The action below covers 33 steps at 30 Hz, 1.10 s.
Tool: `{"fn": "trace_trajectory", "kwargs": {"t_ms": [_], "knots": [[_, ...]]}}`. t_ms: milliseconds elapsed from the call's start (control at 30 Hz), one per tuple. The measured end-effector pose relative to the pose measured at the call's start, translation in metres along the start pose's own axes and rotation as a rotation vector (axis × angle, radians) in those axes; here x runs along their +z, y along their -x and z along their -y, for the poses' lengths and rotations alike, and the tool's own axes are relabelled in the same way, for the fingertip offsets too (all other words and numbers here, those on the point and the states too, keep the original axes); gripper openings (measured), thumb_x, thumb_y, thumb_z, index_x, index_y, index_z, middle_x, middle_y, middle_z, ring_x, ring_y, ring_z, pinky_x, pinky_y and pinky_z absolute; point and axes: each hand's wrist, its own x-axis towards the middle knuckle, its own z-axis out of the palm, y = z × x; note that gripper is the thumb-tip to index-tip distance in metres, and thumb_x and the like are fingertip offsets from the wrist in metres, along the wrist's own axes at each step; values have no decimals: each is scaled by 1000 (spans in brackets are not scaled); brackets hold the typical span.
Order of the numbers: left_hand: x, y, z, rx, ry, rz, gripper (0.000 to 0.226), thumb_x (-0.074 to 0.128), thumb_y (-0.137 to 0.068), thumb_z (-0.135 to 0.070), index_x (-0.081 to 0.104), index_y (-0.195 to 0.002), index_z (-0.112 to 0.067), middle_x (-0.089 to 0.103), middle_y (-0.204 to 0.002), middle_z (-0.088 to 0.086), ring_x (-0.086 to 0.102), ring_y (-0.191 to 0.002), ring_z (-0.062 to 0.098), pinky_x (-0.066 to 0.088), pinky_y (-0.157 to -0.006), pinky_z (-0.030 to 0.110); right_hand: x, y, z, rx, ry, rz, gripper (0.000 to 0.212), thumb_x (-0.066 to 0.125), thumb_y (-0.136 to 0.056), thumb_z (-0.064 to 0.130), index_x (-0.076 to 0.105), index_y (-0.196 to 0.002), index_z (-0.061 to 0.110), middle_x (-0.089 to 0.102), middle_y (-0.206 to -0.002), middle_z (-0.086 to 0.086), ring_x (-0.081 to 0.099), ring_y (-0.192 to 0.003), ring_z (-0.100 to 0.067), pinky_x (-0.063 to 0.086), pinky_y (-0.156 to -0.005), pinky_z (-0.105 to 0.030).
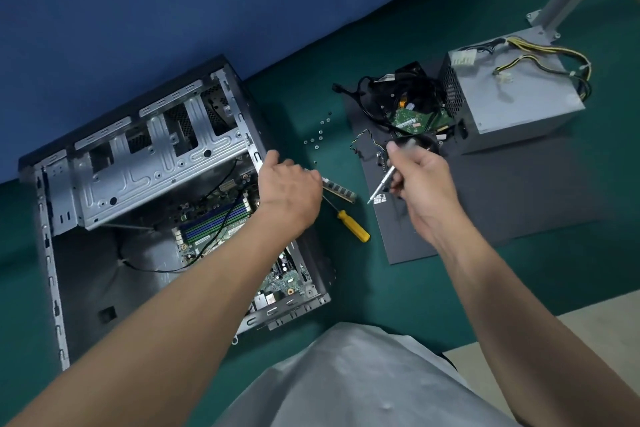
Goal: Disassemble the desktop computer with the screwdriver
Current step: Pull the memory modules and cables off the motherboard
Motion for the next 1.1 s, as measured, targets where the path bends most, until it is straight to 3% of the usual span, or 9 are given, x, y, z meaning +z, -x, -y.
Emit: {"fn": "trace_trajectory", "kwargs": {"t_ms": [67,200,300,400,533,633,733,900,1100], "knots": [[3,4,1,-5,28,1,29,43,-84,-12,56,-109,-20,37,-62,-1,52,-102,19,22,-105,37,12,-7,1,21,82,44,25,53,-98,30,56,-77,17,48,-62,8,49,-52,-4,46,-53,-20],[18,15,15,24,62,-30,21,49,-84,-18,61,-100,-20,64,-84,-1,51,-107,19,22,-103,37,40,-20,-8,38,345,208,24,49,-99,24,54,-84,7,54,-77,-7,53,-60,-17,43,-59,-34],[28,25,20,-8,226,-255,26,54,-80,-19,70,-100,-20,66,-112,-1,49,-118,20,17,-106,34,66,-35,-19,-67,754,166,28,56,-93,28,53,-72,10,56,-70,-5,50,-72,-26,37,-64,-32],[38,34,18,-208,472,-510,27,60,-79,-12,72,-103,-9,55,-137,8,42,-134,24,16,-110,34,90,-54,-27,-129,977,101,17,57,-92,22,63,-87,7,64,-94,-16,57,-93,-34,47,-75,-34],[46,33,16,-312,616,-552,21,60,-77,-17,75,-89,-10,70,-113,3,41,-134,19,13,-112,31,111,-73,-42,-239,1180,50,13,56,-88,10,61,-100,7,61,-104,-17,59,-95,-38,44,-72,-33],[46,31,18,-322,641,-540,24,52,-76,-22,75,-79,-13,72,-92,-2,44,-128,17,14,-112,31,114,-83,-50,-276,1237,85,4,55,-88,9,59,-86,9,58,-92,-15,58,-87,-37,37,-64,-31],[46,29,17,-341,685,-545,29,47,-76,-24,75,-76,-14,72,-86,-4,46,-125,14,16,-111,31,114,-87,-58,-293,1275,90,8,53,-87,5,57,-80,8,54,-85,-15,58,-83,-37,37,-62,-32],[43,29,20,-332,730,-508,22,53,-78,-23,73,-75,-15,71,-84,-5,45,-124,11,17,-109,31,117,-91,-57,-267,1359,103,13,50,-86,3,60,-94,1,56,-102,-21,56,-92,-40,40,-66,-33],[39,33,21,-337,740,-460,23,51,-80,-25,72,-76,-16,70,-85,-5,43,-125,11,19,-110,34,112,-61,-50,-264,1227,244,25,49,-91,16,47,-65,16,53,-76,-14,50,-70,-34,40,-60,-33]]}}
